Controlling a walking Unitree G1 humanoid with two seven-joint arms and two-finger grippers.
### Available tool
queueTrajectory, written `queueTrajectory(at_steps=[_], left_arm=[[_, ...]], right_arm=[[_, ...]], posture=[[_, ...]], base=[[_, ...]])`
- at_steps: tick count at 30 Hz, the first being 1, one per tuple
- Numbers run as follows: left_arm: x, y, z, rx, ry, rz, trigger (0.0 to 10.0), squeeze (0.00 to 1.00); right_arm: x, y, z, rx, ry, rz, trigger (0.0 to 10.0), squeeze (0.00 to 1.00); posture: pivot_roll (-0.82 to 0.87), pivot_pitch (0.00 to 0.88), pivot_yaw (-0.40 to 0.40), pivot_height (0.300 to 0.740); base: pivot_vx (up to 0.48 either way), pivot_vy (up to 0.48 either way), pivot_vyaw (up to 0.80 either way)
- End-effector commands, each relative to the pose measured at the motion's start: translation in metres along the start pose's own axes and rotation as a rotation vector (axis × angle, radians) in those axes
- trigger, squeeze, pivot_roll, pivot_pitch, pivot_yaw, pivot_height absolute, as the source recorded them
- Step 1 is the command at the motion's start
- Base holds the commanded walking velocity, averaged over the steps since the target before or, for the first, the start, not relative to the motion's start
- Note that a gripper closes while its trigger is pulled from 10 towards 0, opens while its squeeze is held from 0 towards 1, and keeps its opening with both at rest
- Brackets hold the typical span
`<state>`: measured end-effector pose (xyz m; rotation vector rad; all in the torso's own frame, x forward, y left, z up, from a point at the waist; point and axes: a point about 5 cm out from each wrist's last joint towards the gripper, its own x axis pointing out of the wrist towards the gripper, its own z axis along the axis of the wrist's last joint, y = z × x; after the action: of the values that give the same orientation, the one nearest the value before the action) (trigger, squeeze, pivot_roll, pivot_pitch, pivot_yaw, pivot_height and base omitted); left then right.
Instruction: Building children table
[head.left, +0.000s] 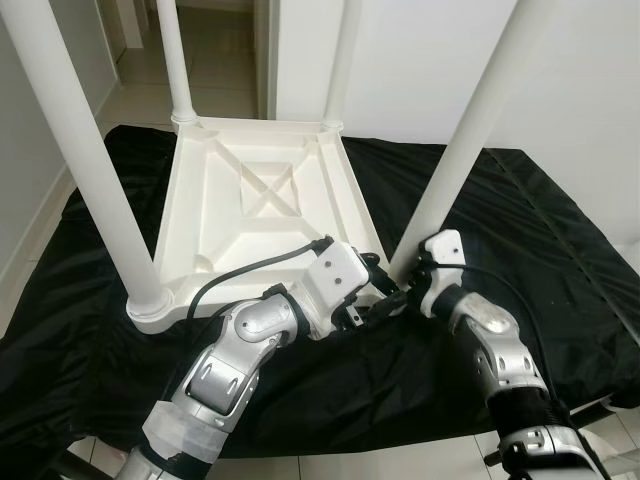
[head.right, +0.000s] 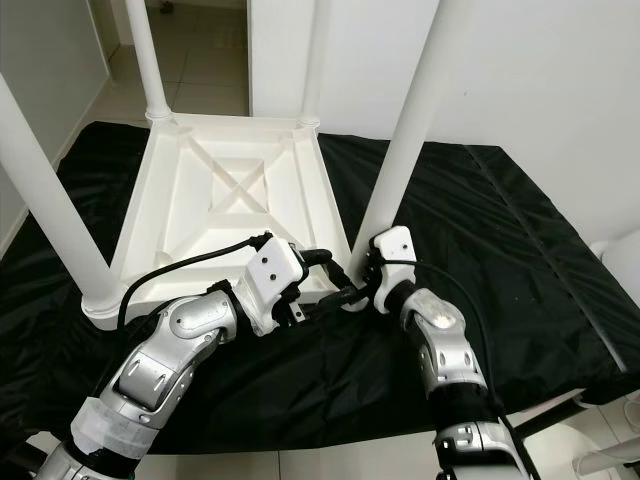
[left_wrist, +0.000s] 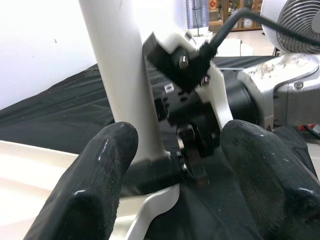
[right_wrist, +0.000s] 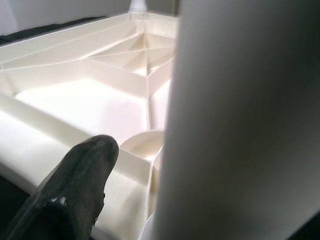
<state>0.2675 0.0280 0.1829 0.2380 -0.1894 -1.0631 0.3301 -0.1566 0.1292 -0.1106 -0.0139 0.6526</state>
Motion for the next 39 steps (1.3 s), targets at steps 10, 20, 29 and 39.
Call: queueTrajectory(at_steps=[10, 20, 29, 39], left_arm=[[0.003, 0.004, 0.002, 0.021, 0.001, 0.038, 10.0, 0.00], [0.004, 0.004, 0.002, 0.016, -0.004, 0.042, 10.0, 0.00], [0.004, 0.001, -0.003, 0.025, 0.009, 0.034, 10.0, 0.00], [-0.001, 0.000, -0.009, 0.041, 0.025, -0.030, 10.0, 0.00]], right_arm=[[-0.003, -0.001, -0.015, -0.012, 0.079, 0.146, 0.0, 0.00], [-0.012, 0.008, -0.010, 0.019, 0.022, 0.138, 10.0, 0.00], [-0.020, 0.012, -0.012, 0.064, 0.018, -0.157, 10.0, 0.00], [-0.027, 0.034, -0.019, 0.227, 0.021, -0.719, 10.0, 0.00]], posture=[[0.00, 0.000, -0.086, 0.740], [-0.01, 0.004, -0.095, 0.740], [-0.03, 0.013, -0.094, 0.740], [-0.05, 0.022, -0.081, 0.740]], base=[[0.000, 0.000, 0.00], [0.000, 0.000, 0.00], [0.000, 0.000, 0.00], [0.000, 0.000, 0.00]])
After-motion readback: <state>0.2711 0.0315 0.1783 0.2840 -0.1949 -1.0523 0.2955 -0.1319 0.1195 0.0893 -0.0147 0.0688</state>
